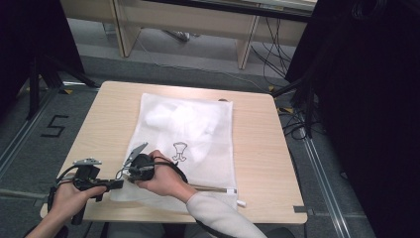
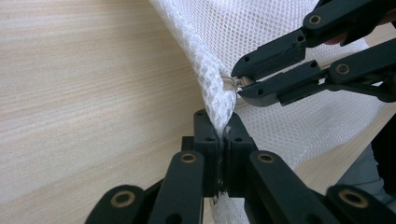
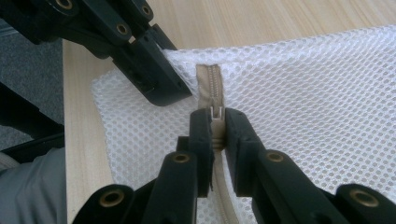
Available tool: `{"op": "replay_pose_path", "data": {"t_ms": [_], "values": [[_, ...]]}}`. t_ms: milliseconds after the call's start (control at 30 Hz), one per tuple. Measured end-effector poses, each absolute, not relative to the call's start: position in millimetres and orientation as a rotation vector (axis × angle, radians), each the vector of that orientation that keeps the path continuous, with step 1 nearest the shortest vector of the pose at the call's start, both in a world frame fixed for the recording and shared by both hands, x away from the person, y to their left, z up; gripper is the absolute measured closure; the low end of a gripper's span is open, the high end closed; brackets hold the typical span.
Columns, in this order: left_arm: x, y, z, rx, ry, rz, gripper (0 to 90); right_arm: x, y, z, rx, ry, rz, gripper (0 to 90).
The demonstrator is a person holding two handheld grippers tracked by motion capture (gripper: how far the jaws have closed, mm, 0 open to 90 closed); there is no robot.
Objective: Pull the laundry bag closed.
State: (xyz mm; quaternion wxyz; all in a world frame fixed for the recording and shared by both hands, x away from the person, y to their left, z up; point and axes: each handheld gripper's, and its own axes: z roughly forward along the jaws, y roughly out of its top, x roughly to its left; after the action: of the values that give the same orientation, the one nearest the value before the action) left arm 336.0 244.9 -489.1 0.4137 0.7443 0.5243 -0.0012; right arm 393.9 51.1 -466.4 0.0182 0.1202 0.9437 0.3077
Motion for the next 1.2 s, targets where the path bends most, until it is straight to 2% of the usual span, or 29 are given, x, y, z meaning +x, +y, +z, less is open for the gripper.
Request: {"op": "replay_pose_path", "data": {"t_ms": [1200], "values": [[334.8, 244.2, -486.4, 1.851, 1.315, 0.002, 86.2, 392.7, 41.8, -475.8, 0.433, 2.985, 0.873, 82.7]]}}
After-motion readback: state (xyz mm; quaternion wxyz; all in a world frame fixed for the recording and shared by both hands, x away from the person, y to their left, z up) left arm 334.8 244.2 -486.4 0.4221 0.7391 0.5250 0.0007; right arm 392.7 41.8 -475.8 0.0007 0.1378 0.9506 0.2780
